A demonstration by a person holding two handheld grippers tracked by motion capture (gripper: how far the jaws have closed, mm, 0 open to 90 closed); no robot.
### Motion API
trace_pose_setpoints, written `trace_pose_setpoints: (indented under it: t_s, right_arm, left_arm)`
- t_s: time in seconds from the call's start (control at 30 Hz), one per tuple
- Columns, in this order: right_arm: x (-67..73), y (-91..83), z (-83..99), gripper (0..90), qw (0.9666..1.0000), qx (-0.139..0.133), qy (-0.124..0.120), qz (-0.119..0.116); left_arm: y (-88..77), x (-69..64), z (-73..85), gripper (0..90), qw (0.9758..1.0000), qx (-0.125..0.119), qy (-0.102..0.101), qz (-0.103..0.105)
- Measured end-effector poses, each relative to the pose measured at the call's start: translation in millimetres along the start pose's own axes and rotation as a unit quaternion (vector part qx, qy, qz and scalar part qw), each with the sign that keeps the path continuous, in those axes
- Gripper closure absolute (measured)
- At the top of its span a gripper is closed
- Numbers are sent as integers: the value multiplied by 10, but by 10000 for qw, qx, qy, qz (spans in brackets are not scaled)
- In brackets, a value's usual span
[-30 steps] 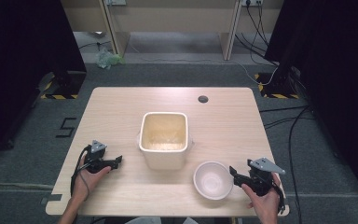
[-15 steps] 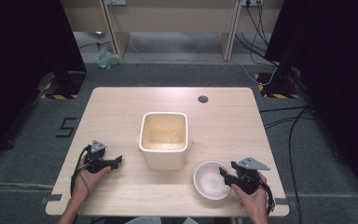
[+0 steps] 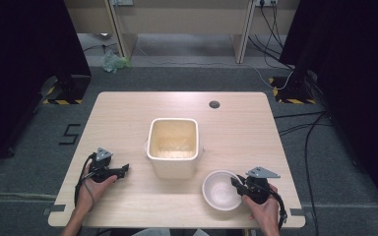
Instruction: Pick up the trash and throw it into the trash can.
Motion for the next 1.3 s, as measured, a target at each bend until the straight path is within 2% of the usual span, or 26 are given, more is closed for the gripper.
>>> trace_pose_setpoints:
  t_s: [0.1,0.13,0.23,0.4,0.5,0.8,1.3]
  right_arm:
    - [8,-13,-8,777,9999,-73,17,-78]
    - [16,-45,-24,791,9997,-173,73,-185]
    - [27,-67,-41,796,9995,-234,69,-203]
    - [81,-130,-102,814,9988,-372,-25,-306]
    - [107,-263,-190,830,9975,-592,-140,-371]
    - [79,-403,-393,831,9957,-831,-303,-273]
    - [-9,-603,-743,830,9919,-1203,-337,-231]
  left_arm:
    - [2,-1,0,147,10000,-18,-7,-4]
    - [0,0,0,147,10000,-2,0,2]
    - [2,0,0,146,10000,-15,-1,-4]
    - [2,0,0,147,10000,-13,-1,-2]
    - [2,0,0,147,10000,-15,-4,-2]
    - [3,0,-1,146,10000,-19,-6,-2]
    - [2,0,0,146,10000,-20,-9,-4]
Point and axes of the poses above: each handheld gripper's, and its own axes: y roughly forward along the jaws, z roughly out of its underside, x roughly to its left, the point moved 4 cm from there along y, roughly forward along the jaws, and after that the axes turned 7 degrees about z, right-handed, at the moved point
